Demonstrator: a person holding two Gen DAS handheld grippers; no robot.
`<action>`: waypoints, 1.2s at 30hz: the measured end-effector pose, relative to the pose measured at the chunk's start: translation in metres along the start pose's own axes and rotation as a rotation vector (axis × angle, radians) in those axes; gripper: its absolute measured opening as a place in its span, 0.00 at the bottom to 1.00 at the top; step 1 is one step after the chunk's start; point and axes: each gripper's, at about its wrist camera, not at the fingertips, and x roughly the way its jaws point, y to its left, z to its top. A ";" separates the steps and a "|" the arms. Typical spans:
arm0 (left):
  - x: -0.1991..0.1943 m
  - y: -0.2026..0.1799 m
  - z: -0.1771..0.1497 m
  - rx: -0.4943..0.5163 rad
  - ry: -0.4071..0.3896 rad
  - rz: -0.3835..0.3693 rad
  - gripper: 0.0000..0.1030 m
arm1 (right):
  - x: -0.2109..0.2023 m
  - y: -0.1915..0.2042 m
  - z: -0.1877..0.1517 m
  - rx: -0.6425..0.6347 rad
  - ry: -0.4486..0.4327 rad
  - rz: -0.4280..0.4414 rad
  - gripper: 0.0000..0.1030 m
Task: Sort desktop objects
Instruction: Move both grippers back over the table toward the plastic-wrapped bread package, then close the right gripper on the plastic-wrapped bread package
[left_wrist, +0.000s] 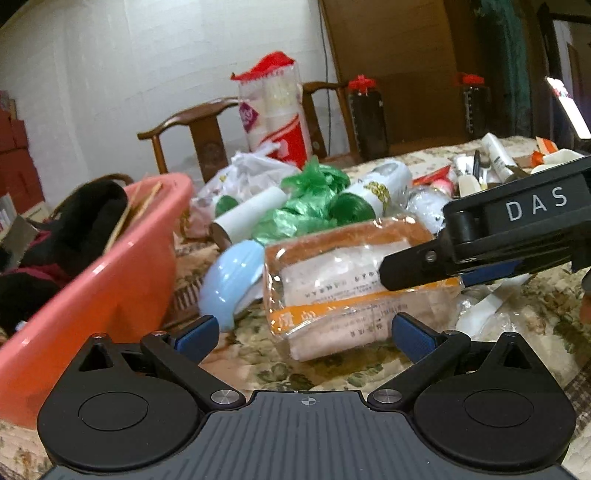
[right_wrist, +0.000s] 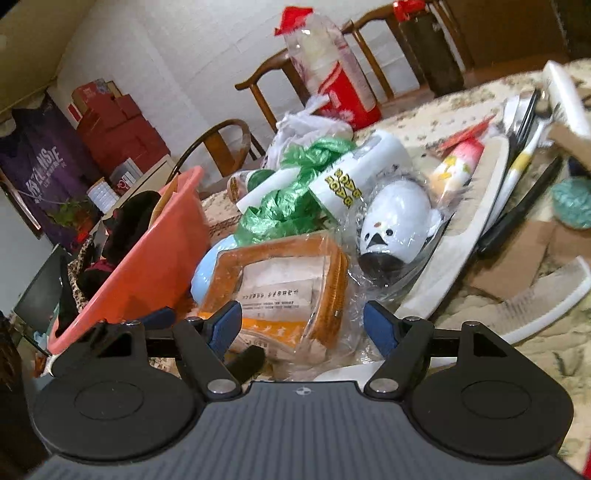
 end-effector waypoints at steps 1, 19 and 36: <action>0.002 0.000 0.000 -0.006 0.005 -0.006 1.00 | 0.003 -0.001 0.001 0.011 0.004 0.006 0.75; -0.004 -0.003 0.008 -0.009 -0.052 -0.045 0.37 | -0.007 0.010 0.002 -0.074 -0.097 -0.054 0.34; -0.038 -0.005 0.026 -0.003 -0.123 -0.061 0.00 | -0.045 0.050 -0.001 -0.263 -0.195 -0.066 0.28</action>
